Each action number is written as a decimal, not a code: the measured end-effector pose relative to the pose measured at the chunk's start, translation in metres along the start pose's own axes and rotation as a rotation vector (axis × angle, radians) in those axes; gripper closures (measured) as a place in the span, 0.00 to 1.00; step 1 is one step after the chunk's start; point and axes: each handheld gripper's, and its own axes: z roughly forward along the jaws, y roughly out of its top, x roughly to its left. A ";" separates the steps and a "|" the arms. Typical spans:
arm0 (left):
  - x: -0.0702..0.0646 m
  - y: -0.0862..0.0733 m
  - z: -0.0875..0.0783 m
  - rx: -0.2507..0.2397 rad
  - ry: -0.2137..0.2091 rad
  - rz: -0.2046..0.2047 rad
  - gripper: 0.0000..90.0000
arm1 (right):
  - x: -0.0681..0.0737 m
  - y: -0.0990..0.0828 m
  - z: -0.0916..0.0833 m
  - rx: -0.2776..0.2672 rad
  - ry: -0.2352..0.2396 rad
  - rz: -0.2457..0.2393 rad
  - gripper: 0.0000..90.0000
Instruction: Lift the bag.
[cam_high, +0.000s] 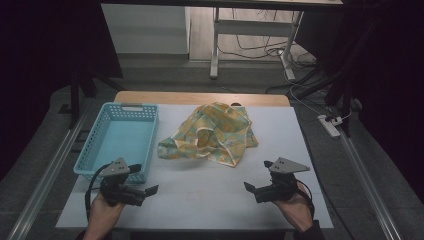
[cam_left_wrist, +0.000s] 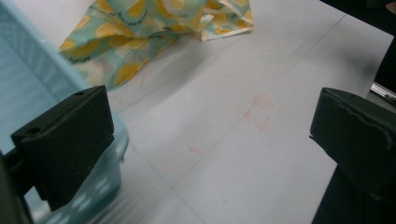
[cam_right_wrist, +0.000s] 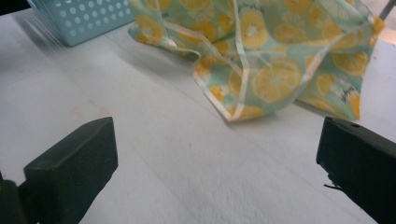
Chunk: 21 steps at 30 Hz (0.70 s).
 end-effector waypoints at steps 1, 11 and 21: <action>0.000 -0.002 -0.002 -0.002 0.005 -0.002 0.00 | 0.000 -0.003 -0.002 0.000 -0.003 0.003 0.00; -0.001 -0.032 -0.028 -0.003 0.077 -0.031 0.00 | 0.000 -0.031 -0.024 0.009 -0.058 0.045 0.00; 0.006 -0.061 -0.042 0.042 0.109 -0.082 0.00 | -0.002 -0.061 -0.046 0.031 -0.110 0.101 0.00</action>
